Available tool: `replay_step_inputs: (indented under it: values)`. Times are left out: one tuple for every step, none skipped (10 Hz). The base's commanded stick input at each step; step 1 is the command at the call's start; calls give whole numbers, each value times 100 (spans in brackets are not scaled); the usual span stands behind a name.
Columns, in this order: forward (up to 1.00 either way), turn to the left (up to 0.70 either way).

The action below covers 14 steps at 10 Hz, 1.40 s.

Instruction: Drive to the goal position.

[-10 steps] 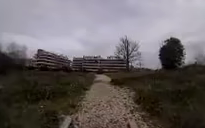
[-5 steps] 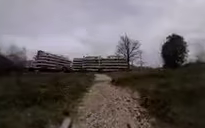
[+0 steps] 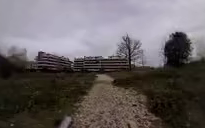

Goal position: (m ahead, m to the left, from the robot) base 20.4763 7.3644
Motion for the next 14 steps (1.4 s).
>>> replay_step_inputs:
  values:
    - [50,0]
    - [50,0]
    - [50,0]
    - [50,0]
    - [50,0]
    - [50,0]
    - [50,0]
    - [50,0]
    - [50,0]
    - [50,0]
    - [50,0]
    - [50,0]
    - [50,0]
    - [50,0]
